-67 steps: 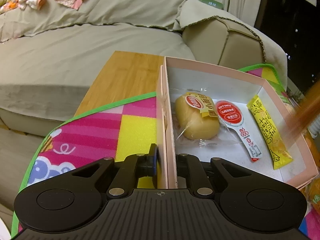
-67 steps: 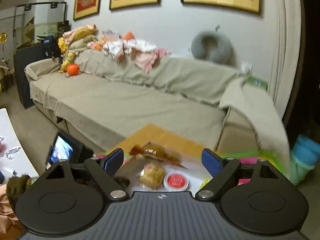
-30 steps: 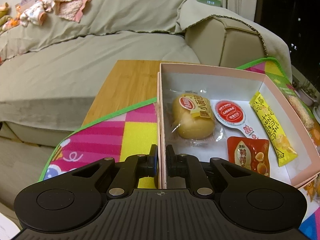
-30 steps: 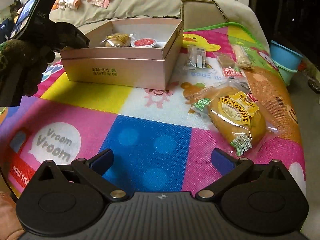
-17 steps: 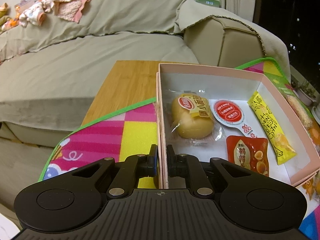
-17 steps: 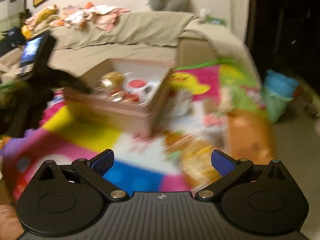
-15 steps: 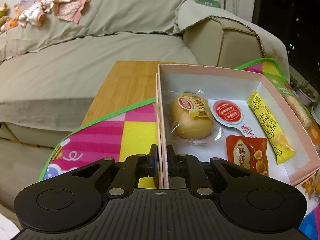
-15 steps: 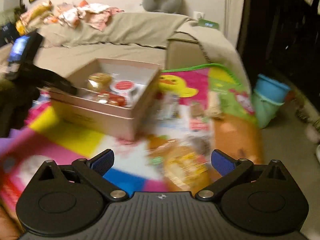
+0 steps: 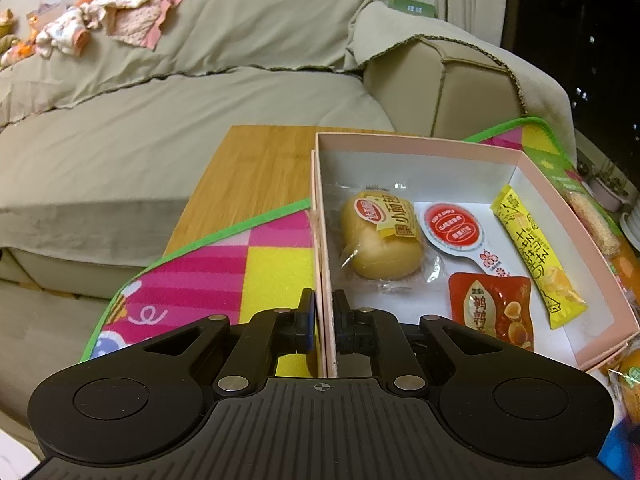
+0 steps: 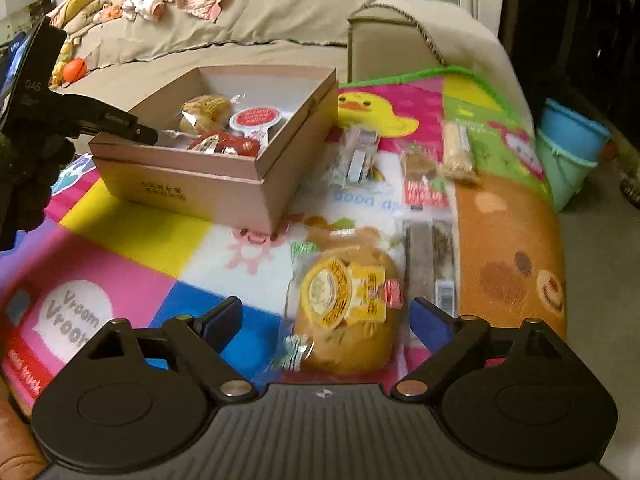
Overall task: Organize objects
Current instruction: 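Reach the right gripper to the bagged bread and grasp it, then carry the bagged bread into the pink box and open the right gripper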
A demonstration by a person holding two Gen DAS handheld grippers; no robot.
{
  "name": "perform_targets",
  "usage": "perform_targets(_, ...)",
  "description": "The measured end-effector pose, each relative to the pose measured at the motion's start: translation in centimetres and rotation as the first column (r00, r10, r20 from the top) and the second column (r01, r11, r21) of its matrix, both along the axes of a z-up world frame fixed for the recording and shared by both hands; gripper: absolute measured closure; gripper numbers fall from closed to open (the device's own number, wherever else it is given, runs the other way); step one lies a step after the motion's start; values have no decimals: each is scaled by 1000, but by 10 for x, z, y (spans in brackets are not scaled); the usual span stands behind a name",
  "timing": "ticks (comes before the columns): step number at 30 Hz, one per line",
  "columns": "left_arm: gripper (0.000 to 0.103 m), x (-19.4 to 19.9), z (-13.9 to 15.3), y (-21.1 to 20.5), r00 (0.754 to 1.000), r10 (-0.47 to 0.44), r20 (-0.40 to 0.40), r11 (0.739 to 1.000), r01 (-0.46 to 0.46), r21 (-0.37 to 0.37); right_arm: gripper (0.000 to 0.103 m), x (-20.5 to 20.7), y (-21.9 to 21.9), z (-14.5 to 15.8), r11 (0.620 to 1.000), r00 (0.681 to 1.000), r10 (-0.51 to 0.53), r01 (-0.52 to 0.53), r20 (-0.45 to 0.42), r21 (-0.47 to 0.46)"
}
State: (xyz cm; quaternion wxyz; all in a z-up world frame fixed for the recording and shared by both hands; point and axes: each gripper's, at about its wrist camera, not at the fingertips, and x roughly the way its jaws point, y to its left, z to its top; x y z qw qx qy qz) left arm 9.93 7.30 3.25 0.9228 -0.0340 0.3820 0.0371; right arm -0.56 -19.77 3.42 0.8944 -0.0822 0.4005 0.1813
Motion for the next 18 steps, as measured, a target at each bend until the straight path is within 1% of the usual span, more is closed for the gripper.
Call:
perform_targets(2, 92, 0, 1, -1, 1000, -4, -1, 1000, 4, -2, 12, 5, 4, 0, 999, 1000, -18, 18, 22, -27)
perform_targets(4, 92, -2, 1, -2, 1000, -10, -1, 1000, 10, 1, 12, 14, 4, -2, 999, 999, -35, 35, 10, -22)
perform_targets(7, 92, -4, 1, -4, 1000, -18, 1, 1000, 18, 10, 30, 19, 8, -8, 999, 999, -32, 31, -29, -18)
perform_targets(8, 92, -4, 0, -4, 1000, -18, 2, 1000, 18, 10, 38, 18, 11, -8, 999, 999, -36, 35, -19, -37)
perform_targets(11, 92, -5, 0, -4, 1000, -17, 3, 1000, 17, 2, 46, 13, 14, -6, 998, 999, -31, 30, -29, -57)
perform_targets(15, 91, -7, -1, -2, 1000, -14, 6, 1000, 14, -6, 47, 3, 12, 3, 998, 998, -43, 40, -39, -55)
perform_targets(18, 91, -6, -1, -1, 1000, -13, 7, 1000, 13, -9, 47, -6, 10, 20, 999, 999, -28, 27, -32, -23)
